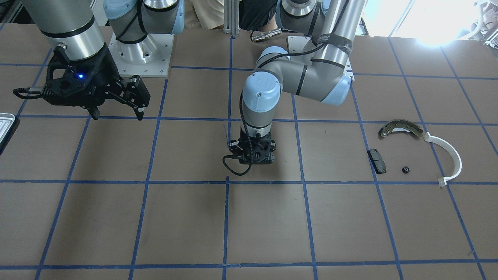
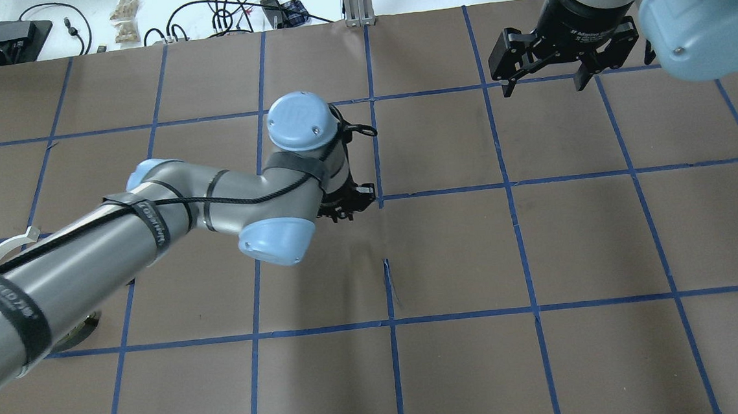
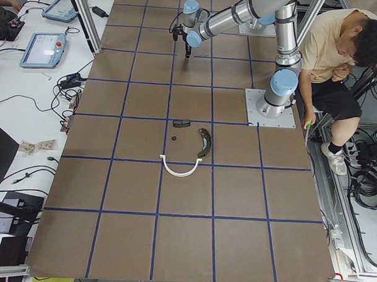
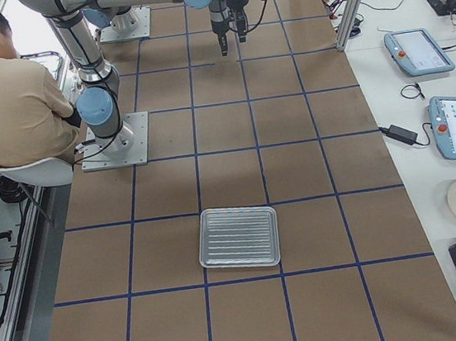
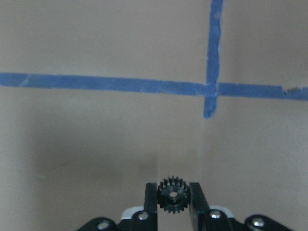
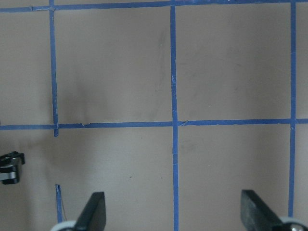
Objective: Place bearing gear from tray to pile
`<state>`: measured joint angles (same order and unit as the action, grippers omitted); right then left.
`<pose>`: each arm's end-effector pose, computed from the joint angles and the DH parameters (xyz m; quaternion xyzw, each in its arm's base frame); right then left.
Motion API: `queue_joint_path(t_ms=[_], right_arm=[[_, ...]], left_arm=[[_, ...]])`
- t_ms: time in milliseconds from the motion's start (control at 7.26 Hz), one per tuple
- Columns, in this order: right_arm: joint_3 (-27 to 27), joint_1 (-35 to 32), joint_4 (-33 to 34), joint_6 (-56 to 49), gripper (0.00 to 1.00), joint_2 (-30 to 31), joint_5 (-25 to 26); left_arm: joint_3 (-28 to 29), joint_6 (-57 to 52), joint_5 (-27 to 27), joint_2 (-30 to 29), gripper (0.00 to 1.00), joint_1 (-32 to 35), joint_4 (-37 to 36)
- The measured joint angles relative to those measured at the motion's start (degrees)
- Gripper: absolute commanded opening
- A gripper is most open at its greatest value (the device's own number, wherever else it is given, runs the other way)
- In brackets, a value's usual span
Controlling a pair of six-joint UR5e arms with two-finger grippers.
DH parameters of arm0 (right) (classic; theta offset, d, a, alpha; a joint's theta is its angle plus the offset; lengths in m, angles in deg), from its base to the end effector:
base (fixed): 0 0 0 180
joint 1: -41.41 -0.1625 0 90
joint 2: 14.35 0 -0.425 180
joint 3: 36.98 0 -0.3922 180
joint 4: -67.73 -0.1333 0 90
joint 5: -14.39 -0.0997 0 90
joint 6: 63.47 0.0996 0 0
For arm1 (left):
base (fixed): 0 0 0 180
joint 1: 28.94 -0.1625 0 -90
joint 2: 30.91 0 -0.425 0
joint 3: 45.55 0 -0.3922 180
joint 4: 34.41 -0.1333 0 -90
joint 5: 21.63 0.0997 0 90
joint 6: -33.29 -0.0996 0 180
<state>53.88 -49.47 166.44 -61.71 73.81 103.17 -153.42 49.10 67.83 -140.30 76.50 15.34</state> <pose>0.1433 -0.5128 0.4802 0.0071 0.9985 -0.0522 0.0118 -0.2780 -0.5021 0.2317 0.0031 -0.9996 0.0239 0.0116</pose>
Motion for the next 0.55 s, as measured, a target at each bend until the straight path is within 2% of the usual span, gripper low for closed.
queue_joint_path(t_ms=[275, 551], right_arm=[[-0.1, 0.0, 0.0, 0.0, 1.0, 0.0, 0.0], [-0.1, 0.0, 0.0, 0.0, 1.0, 0.0, 0.1]], left_arm=[[0.0, -19.4, 0.1, 5.8, 0.0, -13.4, 6.7], [-1.4, -40.3, 0.0, 8.8, 0.0, -29.2, 10.0]])
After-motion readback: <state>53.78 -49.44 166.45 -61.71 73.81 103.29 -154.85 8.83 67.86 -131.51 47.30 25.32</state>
